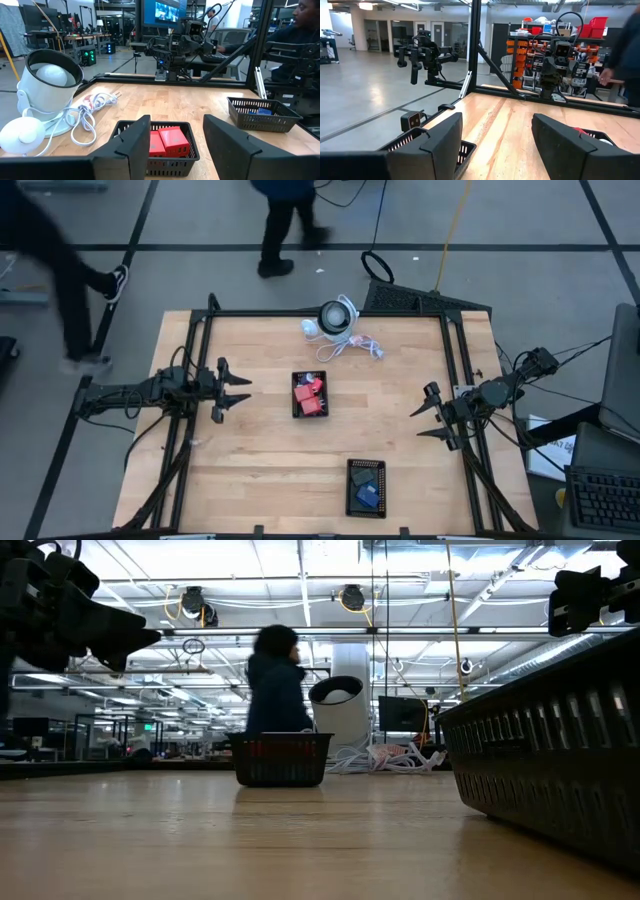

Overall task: Pick & Place Office items
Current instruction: Return to Home Position

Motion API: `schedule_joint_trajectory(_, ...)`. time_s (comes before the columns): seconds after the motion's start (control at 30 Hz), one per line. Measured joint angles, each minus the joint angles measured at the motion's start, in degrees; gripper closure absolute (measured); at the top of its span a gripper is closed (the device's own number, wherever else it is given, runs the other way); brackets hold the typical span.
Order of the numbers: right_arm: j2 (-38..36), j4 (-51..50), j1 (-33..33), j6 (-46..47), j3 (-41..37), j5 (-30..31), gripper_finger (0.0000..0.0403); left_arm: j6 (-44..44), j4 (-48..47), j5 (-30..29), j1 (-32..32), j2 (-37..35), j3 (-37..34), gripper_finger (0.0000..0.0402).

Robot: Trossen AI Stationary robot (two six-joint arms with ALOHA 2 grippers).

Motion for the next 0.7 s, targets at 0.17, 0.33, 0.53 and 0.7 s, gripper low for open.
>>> schedule_joint_trajectory(0.17,0.0,0.0,0.0,0.0,0.0,0.0,0.0173,0.0,0.0,0.0,0.0,0.0,0.0,0.023)
schedule_joint_trajectory(0.33,0.0,0.0,0.0,0.0,0.0,0.0,0.017,0.0,0.0,0.0,0.0,0.0,0.0,0.0242)
schedule_joint_trajectory(0.53,0.0,0.0,0.0,0.0,0.0,0.0,0.0173,0.0,0.0,0.0,0.0,0.0,0.0,0.0249)
schedule_joint_trajectory(0.7,0.0,0.0,0.0,0.0,0.0,0.0,0.0175,0.0,0.0,0.0,0.0,0.0,0.0,0.0238)
